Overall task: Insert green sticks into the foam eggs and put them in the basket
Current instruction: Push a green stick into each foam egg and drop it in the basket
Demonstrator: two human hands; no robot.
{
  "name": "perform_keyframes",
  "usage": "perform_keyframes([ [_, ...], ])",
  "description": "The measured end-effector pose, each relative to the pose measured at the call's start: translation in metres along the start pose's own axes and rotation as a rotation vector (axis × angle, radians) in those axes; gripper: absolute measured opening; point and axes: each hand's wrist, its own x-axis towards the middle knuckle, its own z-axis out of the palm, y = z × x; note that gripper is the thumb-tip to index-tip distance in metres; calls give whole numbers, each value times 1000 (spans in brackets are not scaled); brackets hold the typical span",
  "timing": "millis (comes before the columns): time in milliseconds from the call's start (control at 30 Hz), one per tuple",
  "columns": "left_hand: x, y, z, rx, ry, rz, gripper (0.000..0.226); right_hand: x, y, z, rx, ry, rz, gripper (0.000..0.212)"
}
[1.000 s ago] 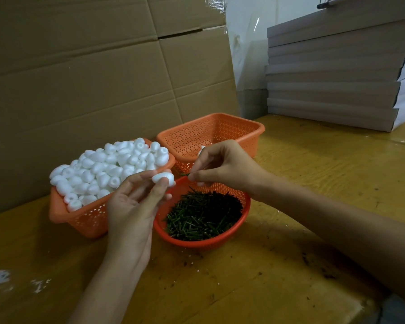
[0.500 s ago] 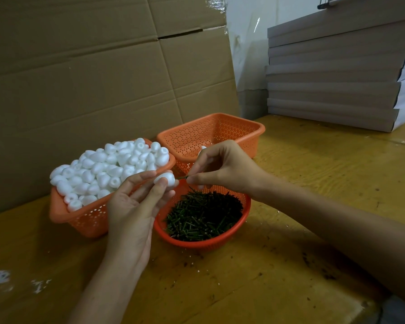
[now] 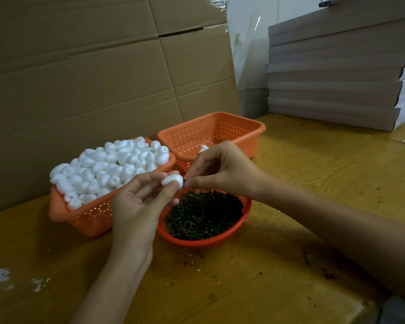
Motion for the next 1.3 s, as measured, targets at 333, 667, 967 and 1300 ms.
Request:
perform_keyframes([
  [333,-1,0,1,59,-13,24,24,-1,-3,2,13,-23,-10,21],
  [667,-3,0,2,45,3,66,28,-2,-2,5,12,-98,35,31],
  [967,-5,2,5,129,-40,117,19,-4,-3,7,-69,-161,-1,40],
  [1300,-3,-1,4,125,-41,102,20,-4,-3,7,-51,-157,17,41],
])
